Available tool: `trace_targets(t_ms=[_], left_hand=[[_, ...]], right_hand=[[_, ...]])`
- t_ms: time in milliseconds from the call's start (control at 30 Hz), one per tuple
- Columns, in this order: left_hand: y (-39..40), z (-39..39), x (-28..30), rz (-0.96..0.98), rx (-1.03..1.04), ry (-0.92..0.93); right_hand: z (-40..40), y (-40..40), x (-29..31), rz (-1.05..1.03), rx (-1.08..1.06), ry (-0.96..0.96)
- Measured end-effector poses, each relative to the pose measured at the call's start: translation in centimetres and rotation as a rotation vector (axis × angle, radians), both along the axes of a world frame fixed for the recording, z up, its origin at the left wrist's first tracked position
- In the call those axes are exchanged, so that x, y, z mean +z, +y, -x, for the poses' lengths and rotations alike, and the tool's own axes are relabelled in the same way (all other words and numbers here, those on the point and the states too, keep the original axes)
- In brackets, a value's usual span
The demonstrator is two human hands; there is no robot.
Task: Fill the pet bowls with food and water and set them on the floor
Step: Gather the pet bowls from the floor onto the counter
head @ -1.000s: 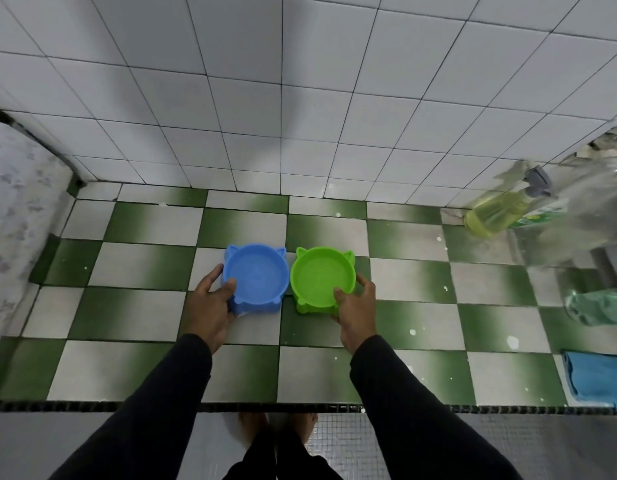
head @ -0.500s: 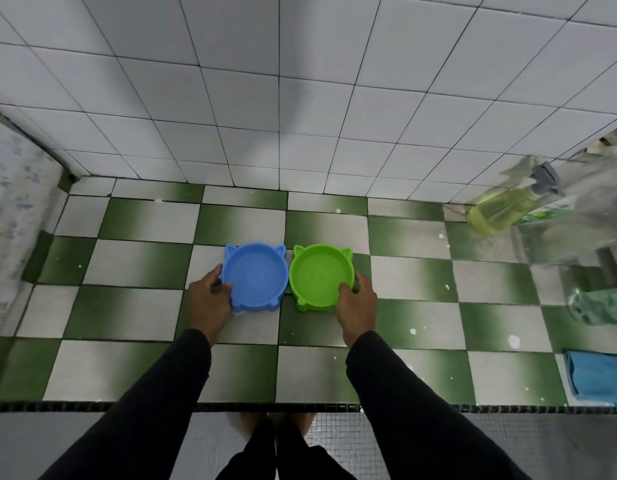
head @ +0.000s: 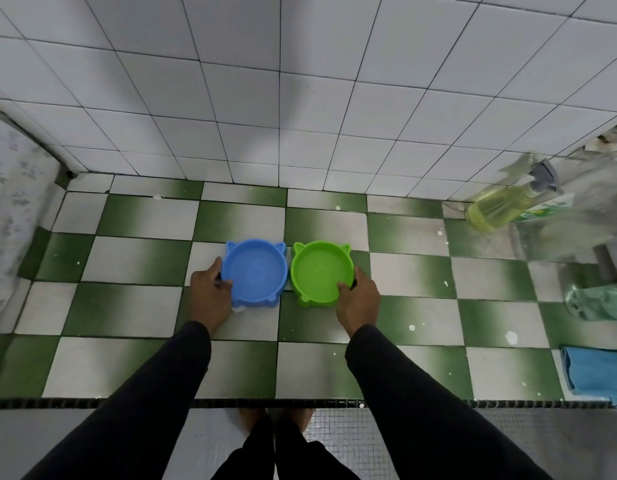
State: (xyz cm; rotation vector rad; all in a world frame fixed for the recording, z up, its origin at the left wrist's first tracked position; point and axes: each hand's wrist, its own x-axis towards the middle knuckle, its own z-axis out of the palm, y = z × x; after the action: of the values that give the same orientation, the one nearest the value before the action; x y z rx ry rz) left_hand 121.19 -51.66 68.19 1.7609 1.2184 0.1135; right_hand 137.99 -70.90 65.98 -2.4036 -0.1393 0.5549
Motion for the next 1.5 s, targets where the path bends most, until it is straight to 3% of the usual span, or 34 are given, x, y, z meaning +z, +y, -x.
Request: trace_targets(t_ms=[300,733,867,1100,1300,1500], left_hand=[[0.1,0.1,0.2,0.037,0.003,0.095],[0.5,1.5,6.2,-0.292,-0.456,0.443],[0.5,1.3,8.4,-0.326,-0.553,0.472],[-0.1,1.8,11.9,-0.462,-0.517,0.362],[1.0,4.5,15.1,-0.577,-0.506,0.497],[3.3,10.2,18.3,-0.564,-0.338,0.443]], right_hand=[[0.1,-1.0,1.0,0.062,0.162,0.037],[-0.8,-2.2,7.1,0.418,0.700,-0.113],[-1.7,-1.9,9.9,0.468,0.796,-0.132],[-2.3,-0.7,14.1,0.451,0.887,-0.219],[-0.6,2.3,17.4,0.431,0.972,-0.313],[2.7,6.9,20.7,0.392,1.051,-0.373]])
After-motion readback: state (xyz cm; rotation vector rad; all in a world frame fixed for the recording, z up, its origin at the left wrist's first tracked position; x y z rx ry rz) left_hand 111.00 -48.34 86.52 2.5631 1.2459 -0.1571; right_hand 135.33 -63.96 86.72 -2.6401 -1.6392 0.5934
